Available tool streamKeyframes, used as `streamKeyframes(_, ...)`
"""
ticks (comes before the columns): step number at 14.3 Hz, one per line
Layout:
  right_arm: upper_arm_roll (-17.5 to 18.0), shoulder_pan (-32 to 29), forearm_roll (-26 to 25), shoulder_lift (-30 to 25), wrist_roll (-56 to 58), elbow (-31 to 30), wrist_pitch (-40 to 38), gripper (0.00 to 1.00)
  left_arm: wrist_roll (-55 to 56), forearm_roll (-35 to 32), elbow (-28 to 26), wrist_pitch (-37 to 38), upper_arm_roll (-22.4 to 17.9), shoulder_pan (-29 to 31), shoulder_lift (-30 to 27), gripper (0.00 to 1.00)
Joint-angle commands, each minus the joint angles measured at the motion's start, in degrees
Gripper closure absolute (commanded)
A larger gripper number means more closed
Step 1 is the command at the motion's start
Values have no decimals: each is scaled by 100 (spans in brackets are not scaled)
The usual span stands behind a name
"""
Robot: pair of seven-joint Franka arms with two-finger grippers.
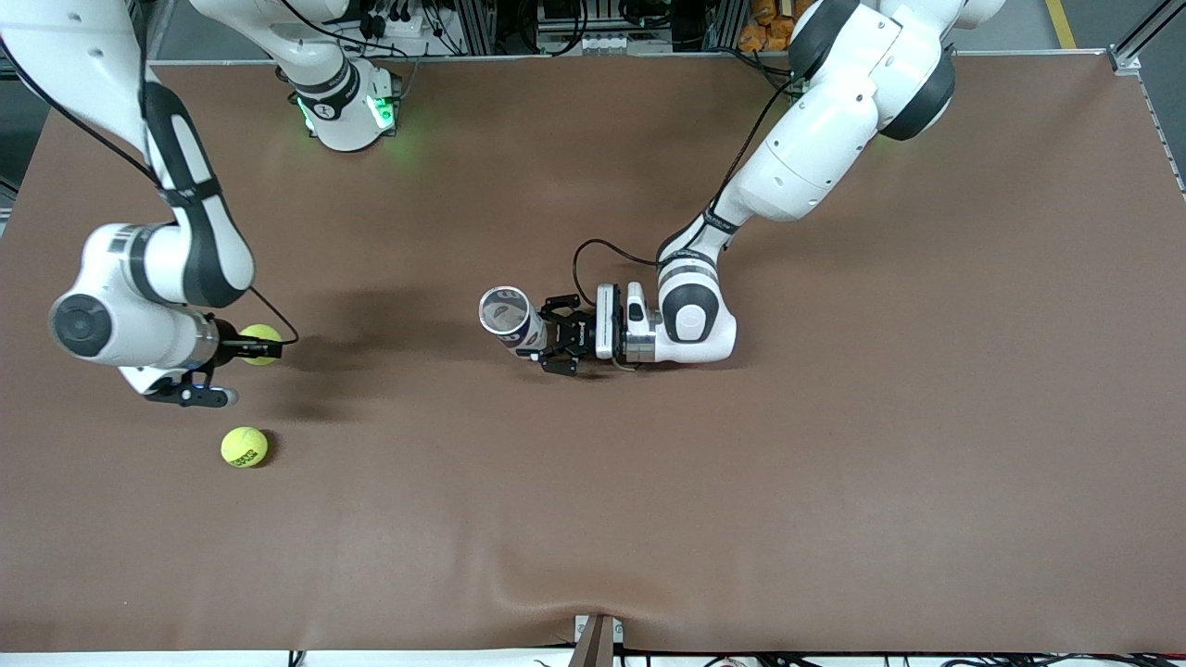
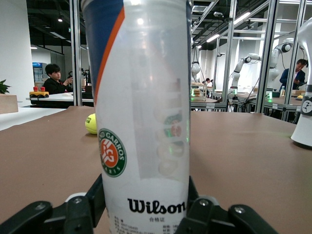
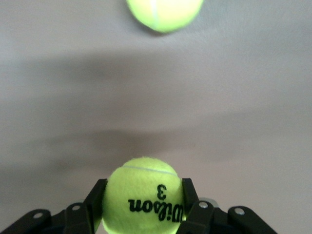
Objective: Insert tennis ball vertically with right arm
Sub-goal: 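Carry the ball with the right gripper over the can's open end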
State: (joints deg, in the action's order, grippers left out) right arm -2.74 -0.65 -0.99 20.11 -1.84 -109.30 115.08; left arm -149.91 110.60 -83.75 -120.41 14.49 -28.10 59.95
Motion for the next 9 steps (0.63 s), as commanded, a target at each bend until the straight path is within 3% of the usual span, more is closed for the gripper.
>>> streamKeyframes(1,194,118,308,-165,-70,645,-975,76,-214,102,34,-79,-61,-55,16,35)
streamKeyframes(4,292,302,898,-235,-114,1085,-1610,76,-442,181,51,-88,-52,-55,165,35)
streamKeyframes(9,283,1197,908,-235,-1806,1613,-1831,77,-610,393,78,-79,-52,-64,245,34)
